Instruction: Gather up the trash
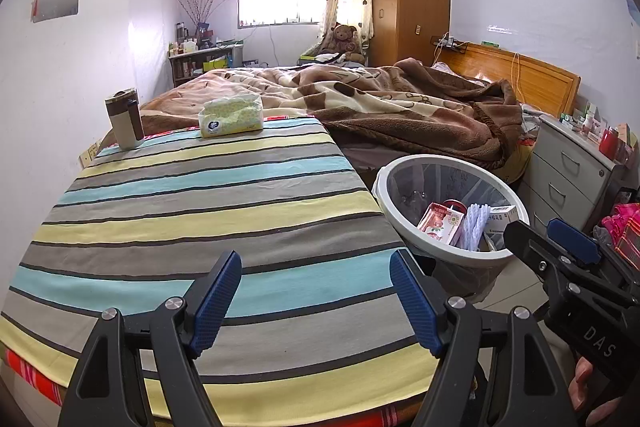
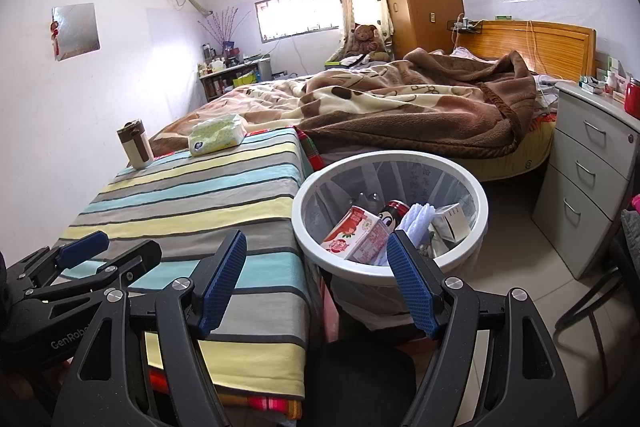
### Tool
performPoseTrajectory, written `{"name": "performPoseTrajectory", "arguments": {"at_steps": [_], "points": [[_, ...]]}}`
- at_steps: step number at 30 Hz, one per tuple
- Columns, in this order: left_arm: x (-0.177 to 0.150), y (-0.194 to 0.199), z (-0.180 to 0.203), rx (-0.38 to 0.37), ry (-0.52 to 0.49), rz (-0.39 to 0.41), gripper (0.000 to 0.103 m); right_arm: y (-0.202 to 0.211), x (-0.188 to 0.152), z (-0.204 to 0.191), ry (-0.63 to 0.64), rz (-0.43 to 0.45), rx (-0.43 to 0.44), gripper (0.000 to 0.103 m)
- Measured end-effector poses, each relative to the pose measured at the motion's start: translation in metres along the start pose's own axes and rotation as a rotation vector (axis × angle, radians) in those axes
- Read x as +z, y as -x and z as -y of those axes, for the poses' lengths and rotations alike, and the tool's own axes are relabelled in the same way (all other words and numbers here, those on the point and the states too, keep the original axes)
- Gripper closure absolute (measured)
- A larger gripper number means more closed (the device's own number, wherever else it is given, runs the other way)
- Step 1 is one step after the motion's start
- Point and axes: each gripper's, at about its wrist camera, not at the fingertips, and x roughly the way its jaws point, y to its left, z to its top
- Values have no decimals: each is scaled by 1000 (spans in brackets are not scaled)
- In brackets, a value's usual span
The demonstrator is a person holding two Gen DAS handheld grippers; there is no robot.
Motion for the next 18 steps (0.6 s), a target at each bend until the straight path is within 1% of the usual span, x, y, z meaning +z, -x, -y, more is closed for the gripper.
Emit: {"name": "performPoseTrajectory", "arguments": {"at_steps": [18], "points": [[1,3,-1,-1,2,5,27,0,0,-2,1,1,0,29]]}}
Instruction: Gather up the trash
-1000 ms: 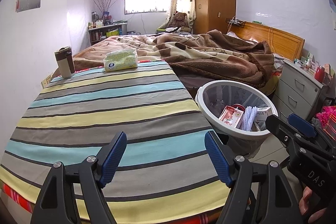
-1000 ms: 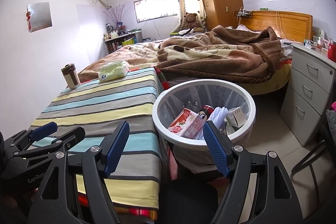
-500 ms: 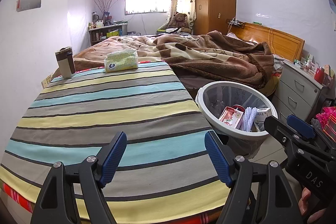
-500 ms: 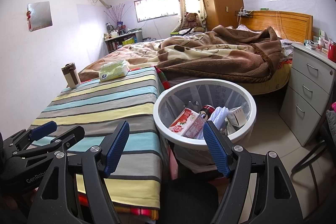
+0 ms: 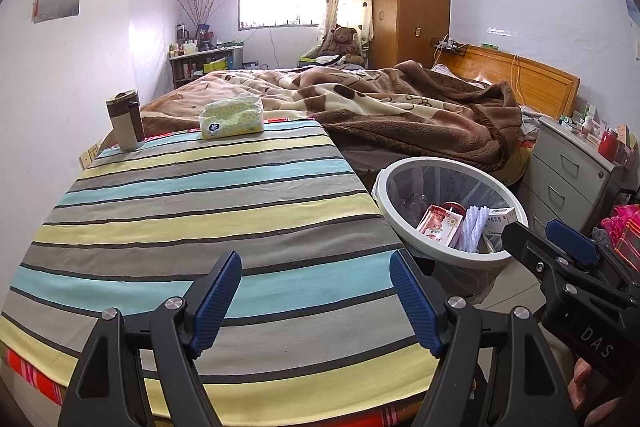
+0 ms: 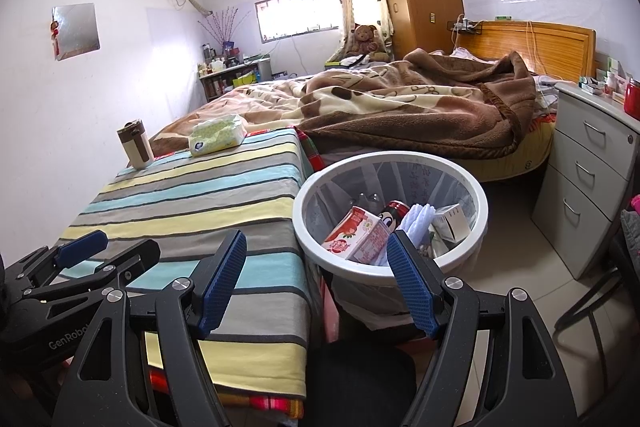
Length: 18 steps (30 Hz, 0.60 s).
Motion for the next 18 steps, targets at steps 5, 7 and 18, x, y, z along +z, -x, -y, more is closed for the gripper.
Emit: {"name": "performPoseTrajectory", "arguments": {"at_steps": [5,7,18], "points": [[1,1,0,1,2,2,27,0,0,0,1,-1,0,29],[2,2,-1,2,3,3,27,1,0,0,1,-1,0,29],[2,3,-3,1,4,5,27,1,1,-1,7,-4,0,29]]}}
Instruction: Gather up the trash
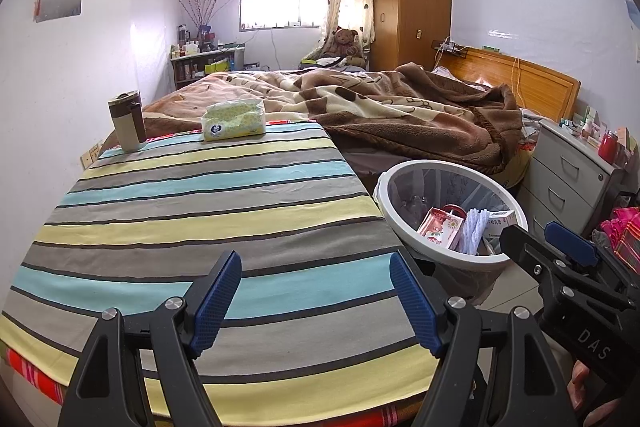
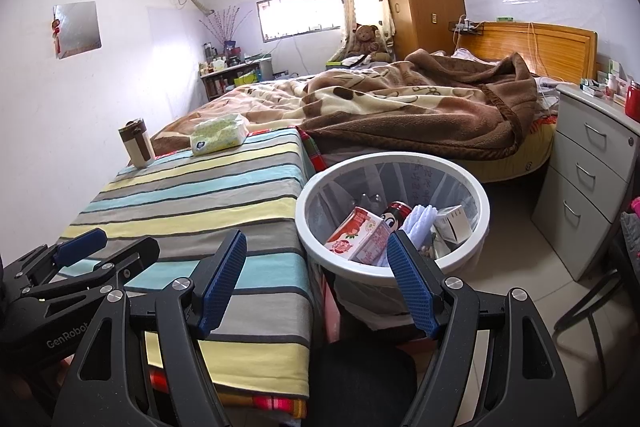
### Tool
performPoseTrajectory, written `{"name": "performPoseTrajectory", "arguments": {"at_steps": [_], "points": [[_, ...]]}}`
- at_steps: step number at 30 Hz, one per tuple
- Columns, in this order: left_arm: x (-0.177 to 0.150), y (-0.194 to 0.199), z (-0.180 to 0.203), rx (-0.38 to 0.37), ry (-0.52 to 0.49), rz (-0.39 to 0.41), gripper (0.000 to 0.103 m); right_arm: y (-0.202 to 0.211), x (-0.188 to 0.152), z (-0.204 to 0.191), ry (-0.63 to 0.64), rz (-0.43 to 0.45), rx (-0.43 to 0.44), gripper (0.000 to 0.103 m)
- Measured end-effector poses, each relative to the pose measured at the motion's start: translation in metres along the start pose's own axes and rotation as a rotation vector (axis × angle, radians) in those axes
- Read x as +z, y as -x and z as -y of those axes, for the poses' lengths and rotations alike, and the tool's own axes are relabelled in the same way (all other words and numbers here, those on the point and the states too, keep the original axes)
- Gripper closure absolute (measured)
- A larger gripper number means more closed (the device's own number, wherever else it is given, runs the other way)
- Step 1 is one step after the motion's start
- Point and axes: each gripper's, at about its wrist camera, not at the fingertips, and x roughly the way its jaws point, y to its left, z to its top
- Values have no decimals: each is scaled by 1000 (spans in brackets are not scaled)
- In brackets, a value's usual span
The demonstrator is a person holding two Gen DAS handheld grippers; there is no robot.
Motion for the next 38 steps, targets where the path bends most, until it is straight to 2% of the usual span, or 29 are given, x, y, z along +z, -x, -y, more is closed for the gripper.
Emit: {"name": "performPoseTrajectory", "arguments": {"at_steps": [38], "points": [[-1,1,-2,5,4,0,27,0,1,-1,0,-5,-1,29]]}}
